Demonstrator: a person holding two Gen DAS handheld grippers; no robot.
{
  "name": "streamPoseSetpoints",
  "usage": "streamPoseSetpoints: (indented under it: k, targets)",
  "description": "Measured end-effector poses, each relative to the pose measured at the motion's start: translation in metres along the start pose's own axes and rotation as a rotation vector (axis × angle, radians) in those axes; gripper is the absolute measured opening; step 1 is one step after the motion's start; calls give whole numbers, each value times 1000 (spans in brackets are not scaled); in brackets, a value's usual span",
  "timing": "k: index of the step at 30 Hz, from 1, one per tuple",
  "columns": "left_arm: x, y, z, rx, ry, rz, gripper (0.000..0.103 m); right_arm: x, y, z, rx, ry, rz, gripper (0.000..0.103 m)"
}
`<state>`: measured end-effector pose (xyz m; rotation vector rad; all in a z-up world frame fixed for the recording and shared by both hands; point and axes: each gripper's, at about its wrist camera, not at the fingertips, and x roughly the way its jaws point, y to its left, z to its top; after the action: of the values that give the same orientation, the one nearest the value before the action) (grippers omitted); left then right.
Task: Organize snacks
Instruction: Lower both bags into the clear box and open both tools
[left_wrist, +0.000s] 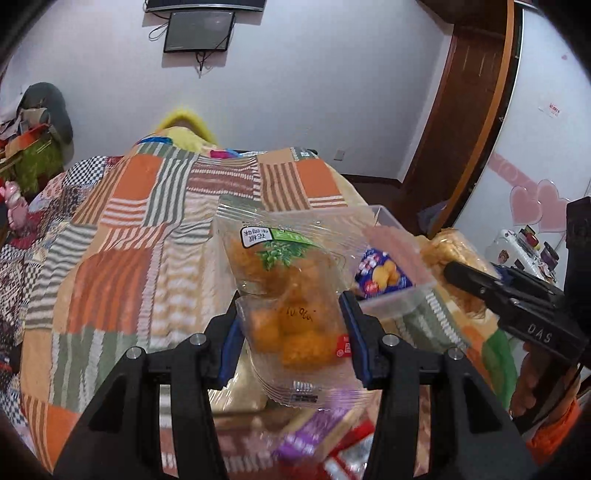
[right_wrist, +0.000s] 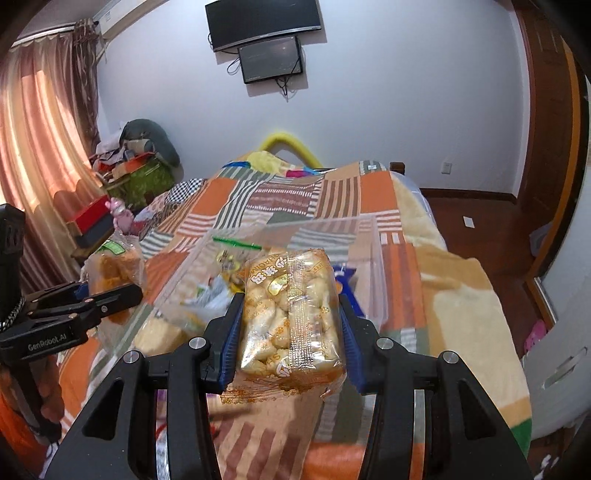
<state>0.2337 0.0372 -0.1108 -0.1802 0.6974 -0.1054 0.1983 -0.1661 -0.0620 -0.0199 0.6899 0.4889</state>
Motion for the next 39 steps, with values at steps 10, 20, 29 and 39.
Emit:
streamPoseSetpoints:
  k: [10,20,29,39]
  targets:
    - [59,-17,28,26,39,-5,49,48,-12,19,28,39,-40,43]
    - [116,-7,28,1,147,22,50,86,-21,30,3,122,-77,43]
    - [119,-1,25,-38,162,44,57,91,-25,31,23,141,-82,45]
    - [64,-7,30,-2,93,20,65,48,-17,32,0,81,-68,63]
